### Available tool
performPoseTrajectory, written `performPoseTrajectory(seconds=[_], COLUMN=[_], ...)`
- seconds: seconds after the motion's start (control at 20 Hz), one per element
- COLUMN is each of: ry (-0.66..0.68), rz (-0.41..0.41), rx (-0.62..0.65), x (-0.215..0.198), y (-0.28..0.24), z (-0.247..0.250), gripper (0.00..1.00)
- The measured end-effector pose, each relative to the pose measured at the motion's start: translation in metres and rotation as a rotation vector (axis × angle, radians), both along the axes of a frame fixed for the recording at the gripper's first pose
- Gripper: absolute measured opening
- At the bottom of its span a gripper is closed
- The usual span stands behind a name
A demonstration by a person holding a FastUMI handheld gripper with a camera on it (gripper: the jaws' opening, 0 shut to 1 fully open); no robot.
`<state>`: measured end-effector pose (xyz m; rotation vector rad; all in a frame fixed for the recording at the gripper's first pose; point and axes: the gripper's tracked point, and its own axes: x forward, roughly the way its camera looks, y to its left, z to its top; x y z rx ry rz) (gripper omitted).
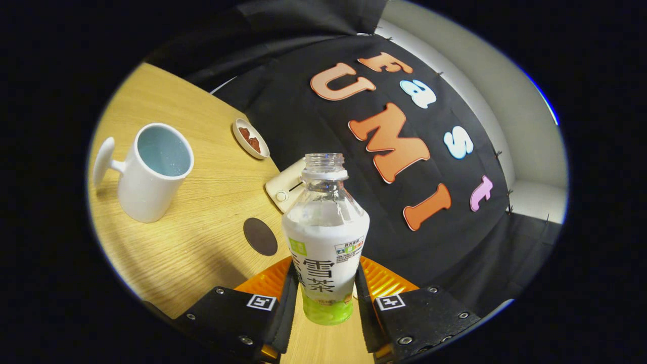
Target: Take the bottle from table, then pour the juice into the cup, finally place the bottle on the coaster
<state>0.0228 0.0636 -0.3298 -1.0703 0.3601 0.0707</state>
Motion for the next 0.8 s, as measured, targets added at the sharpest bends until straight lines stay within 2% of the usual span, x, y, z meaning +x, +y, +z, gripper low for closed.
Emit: performPoseTrajectory(seconds=[0.55,0.8], ry=[-0.029,-0.057], rz=[0.192,0.221], rx=[-0.309,-0.388], x=[0.001,0.003], y=[0.037,0.039], z=[-0.007,-0.007], gripper=[0.57,0.57])
